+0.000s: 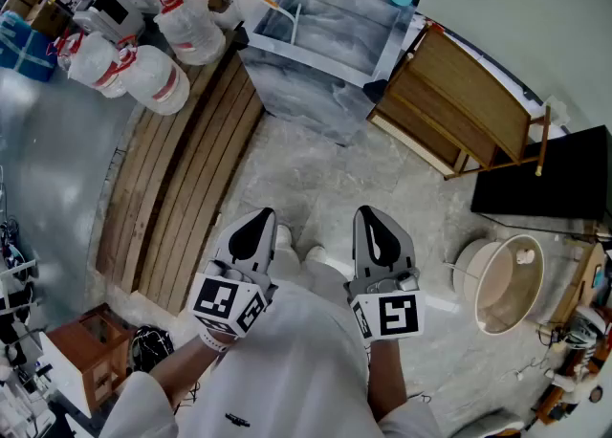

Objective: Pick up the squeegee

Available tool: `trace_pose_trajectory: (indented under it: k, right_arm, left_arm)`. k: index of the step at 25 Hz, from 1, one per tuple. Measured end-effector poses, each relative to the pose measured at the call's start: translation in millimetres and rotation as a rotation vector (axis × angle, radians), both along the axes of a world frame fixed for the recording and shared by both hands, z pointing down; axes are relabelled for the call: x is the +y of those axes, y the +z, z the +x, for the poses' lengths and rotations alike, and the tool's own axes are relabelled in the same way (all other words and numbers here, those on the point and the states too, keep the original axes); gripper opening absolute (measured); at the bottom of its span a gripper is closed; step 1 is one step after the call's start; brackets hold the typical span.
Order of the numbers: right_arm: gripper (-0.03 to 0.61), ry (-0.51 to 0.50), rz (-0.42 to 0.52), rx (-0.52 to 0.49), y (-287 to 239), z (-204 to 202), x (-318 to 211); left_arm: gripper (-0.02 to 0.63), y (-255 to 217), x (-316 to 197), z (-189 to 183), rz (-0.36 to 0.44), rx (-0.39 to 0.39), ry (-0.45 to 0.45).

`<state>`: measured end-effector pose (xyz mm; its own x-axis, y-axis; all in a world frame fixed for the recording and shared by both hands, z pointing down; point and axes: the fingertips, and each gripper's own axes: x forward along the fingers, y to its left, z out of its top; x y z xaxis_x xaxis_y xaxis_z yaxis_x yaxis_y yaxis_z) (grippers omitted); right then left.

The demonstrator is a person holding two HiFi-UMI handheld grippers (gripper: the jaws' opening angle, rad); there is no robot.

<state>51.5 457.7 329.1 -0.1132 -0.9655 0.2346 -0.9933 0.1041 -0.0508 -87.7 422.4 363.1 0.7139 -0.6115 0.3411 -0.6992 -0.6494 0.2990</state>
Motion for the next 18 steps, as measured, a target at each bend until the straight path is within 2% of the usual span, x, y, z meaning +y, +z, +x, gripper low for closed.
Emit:
trace_pose_trajectory:
  k: [5, 10, 18]
  right_arm:
    - [0.006, -0.011, 0.0, -0.013, -1, -22, 21]
    - [0.006, -0.004, 0.011, -0.02, -3, -36, 26]
    - [0.006, -0.024, 0.047, -0.018, -12, -62, 5]
  left_arm:
    - [0.006, -11, 25, -8, 0.045, -0.02, 0.031]
    - [0.006, -19, 31, -28, 0.069, -0.018, 0.013]
    - [0.006, -29, 9, -63, 0.092, 0.022, -0.007]
